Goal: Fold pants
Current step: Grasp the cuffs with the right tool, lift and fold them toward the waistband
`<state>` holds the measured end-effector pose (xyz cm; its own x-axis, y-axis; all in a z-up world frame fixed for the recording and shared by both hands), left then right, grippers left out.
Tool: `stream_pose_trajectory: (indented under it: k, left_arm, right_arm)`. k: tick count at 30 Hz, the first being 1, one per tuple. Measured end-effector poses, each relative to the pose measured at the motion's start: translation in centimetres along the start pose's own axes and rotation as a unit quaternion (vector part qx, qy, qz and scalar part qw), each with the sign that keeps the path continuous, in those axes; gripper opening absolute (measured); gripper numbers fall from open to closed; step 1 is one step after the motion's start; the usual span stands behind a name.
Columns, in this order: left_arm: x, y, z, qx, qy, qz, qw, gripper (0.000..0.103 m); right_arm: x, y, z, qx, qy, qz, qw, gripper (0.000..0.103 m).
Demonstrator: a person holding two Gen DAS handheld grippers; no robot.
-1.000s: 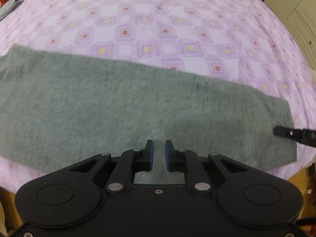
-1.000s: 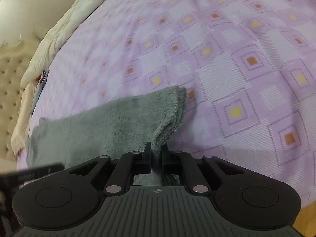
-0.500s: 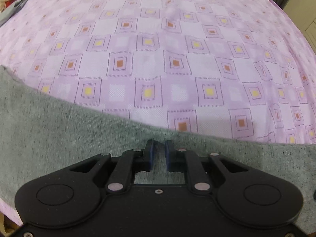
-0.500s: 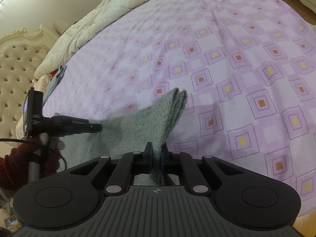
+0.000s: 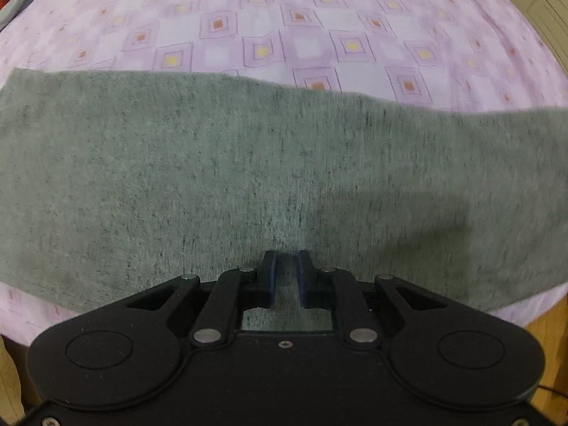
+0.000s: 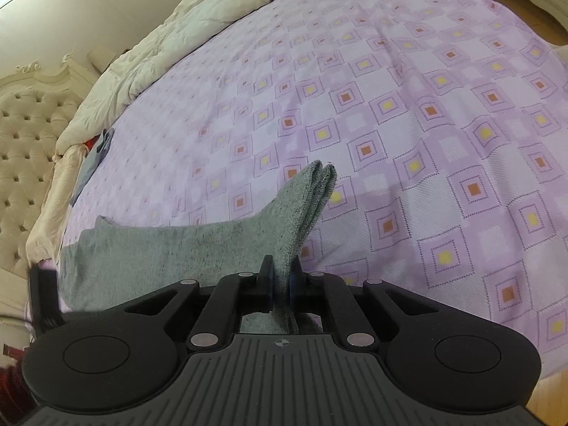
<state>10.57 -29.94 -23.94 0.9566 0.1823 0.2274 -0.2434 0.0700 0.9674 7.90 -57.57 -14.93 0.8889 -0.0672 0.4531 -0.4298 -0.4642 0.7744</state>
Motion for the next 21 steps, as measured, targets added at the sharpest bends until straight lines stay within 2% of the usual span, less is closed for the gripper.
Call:
stream_pose_trajectory:
  k: [3, 8, 11, 15, 18, 21]
  left_arm:
    - [0.3, 0.4, 0.1, -0.012, -0.025, -0.005, 0.9996, 0.018]
    - [1.8, 2.8, -3.1, -0.040, -0.007, 0.032, 0.9986, 0.020]
    - [2.7, 3.7, -7.0, -0.059, -0.006, 0.033, 0.9977, 0.020]
    - [3.4, 5.2, -11.9, -0.056, -0.019, 0.042, 0.9974, 0.020]
    - [3.7, 5.9, -16.1, -0.054, -0.023, 0.044, 0.9973, 0.020]
    - [4.3, 7.1, -20.1, -0.049, -0.020, 0.045, 0.9976, 0.020]
  right_arm:
    - [0.1, 0.3, -0.8, -0.017, 0.004, 0.004, 1.000, 0.007]
    - [0.9, 1.7, -4.8, -0.046, 0.017, 0.025, 0.998, 0.008]
    - [1.9, 2.6, -8.9, -0.066, 0.034, 0.035, 0.997, 0.008]
    - [3.3, 2.7, -16.2, -0.066, 0.061, 0.054, 0.994, 0.007]
    - [4.0, 1.1, -21.3, -0.057, 0.078, 0.058, 0.994, 0.007]
    - [4.1, -2.3, -26.1, -0.043, 0.099, 0.056, 0.993, 0.007]
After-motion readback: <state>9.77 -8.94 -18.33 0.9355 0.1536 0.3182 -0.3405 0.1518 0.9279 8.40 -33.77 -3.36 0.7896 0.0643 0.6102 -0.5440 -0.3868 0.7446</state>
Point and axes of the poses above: each gripper's, at about its wrist camera, not at the fingertips, and y roughly against the way its jaws point, z to its right, x to its top, the point moved 2 cm from there along -y, roughly the way its jaws point, and after that the axes turned 10 degrees about y, right-handed, at the moved point
